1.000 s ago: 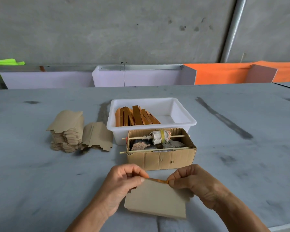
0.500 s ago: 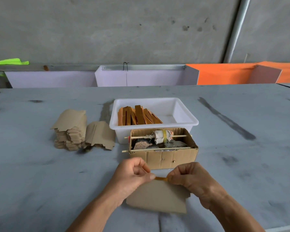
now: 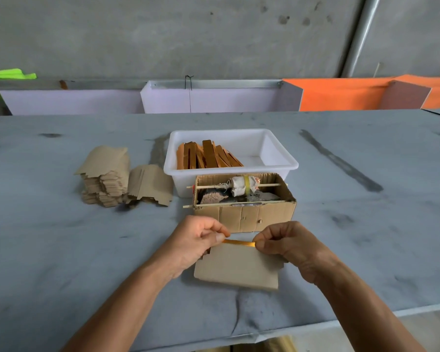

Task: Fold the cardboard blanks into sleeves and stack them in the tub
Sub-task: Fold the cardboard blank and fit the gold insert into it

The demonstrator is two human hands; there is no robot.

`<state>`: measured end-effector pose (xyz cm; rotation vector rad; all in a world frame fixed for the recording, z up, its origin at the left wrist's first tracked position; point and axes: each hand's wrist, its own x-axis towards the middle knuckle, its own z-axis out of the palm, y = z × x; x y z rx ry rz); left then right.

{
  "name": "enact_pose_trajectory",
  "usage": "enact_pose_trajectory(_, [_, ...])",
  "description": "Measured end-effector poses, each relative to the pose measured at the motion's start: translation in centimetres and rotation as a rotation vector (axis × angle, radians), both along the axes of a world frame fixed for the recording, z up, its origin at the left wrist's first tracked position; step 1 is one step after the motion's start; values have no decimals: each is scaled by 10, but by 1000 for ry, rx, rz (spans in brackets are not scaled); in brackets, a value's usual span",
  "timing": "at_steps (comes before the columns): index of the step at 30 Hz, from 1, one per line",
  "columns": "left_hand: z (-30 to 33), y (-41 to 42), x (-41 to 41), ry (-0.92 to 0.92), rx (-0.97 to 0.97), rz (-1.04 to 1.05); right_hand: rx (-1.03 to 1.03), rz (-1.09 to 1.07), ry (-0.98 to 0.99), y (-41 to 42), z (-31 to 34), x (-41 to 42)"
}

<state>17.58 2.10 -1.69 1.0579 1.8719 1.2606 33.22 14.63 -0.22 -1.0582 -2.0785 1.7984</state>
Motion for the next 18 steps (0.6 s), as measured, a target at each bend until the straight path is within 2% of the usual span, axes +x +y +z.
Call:
enact_pose_trajectory(9, [5,11,11,-41,31,17,68,5,35,1,1,-4])
enact_pose_trajectory(15, [3,4,9,-147,46,79,-210,-144,204,5,-5,8])
enact_pose_trajectory(18, [2,-2,5,-160,48,134,-277,-149,325,6,-12,18])
